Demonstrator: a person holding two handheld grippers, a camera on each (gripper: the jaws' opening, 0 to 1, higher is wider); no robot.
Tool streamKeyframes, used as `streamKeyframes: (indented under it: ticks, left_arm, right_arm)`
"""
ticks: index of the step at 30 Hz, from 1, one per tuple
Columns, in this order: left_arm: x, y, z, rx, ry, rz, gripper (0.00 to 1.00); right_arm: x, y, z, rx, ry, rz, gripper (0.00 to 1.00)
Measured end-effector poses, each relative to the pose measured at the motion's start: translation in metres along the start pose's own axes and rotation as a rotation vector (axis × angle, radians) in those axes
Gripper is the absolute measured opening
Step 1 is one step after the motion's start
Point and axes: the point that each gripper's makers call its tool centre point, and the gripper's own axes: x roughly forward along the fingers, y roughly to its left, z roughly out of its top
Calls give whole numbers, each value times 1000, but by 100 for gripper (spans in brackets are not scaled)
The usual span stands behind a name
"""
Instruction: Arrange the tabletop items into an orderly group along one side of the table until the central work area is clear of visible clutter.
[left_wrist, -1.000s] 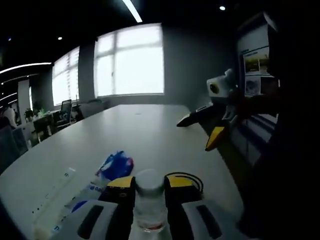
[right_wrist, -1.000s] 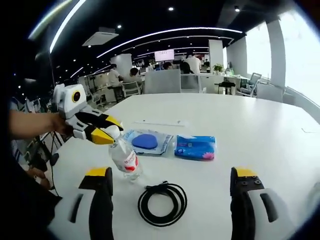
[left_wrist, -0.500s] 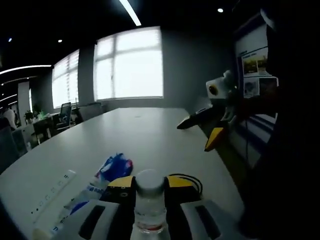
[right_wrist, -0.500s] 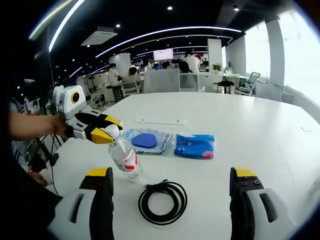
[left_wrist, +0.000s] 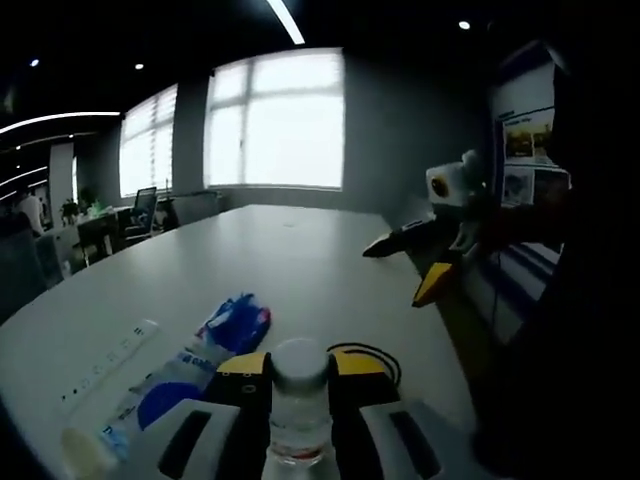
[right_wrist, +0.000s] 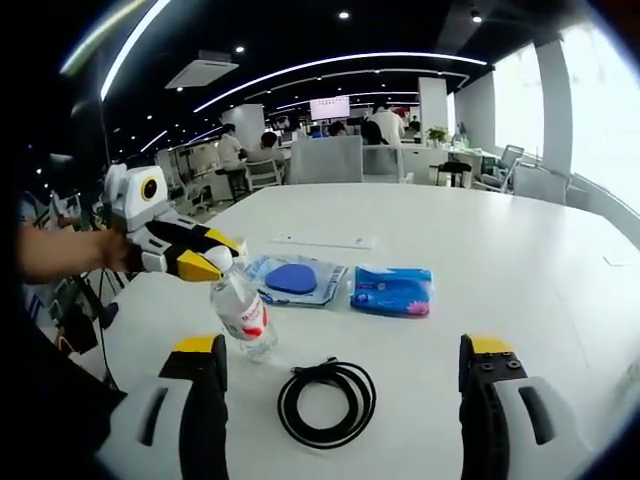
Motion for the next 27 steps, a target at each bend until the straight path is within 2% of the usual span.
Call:
streamKeyframes:
  ticks: [4, 7, 13, 18, 21, 27]
  left_arm:
    - [-10, 5, 6, -67, -14, 29, 18]
    - [-18, 9, 12, -83, -31, 67, 18]
    - [-41, 31, 27, -134, -79, 212, 18]
    - [-62, 51, 32, -146, -85, 322, 18]
    - [-74, 56, 37, -170, -83, 363, 18]
    - [-104, 80, 46, -224, -87, 444, 18]
  right_arm:
    - [2, 4, -1, -4, 3, 10, 93]
    - [4, 7, 0, -11, 7, 21, 93]
    - [9, 15, 6, -24, -2, 43, 92]
    - [14, 24, 9, -35, -7, 61, 92]
    - [17, 29, 10, -41, -4, 73, 92]
    - [20, 37, 11, -45, -4, 92, 92]
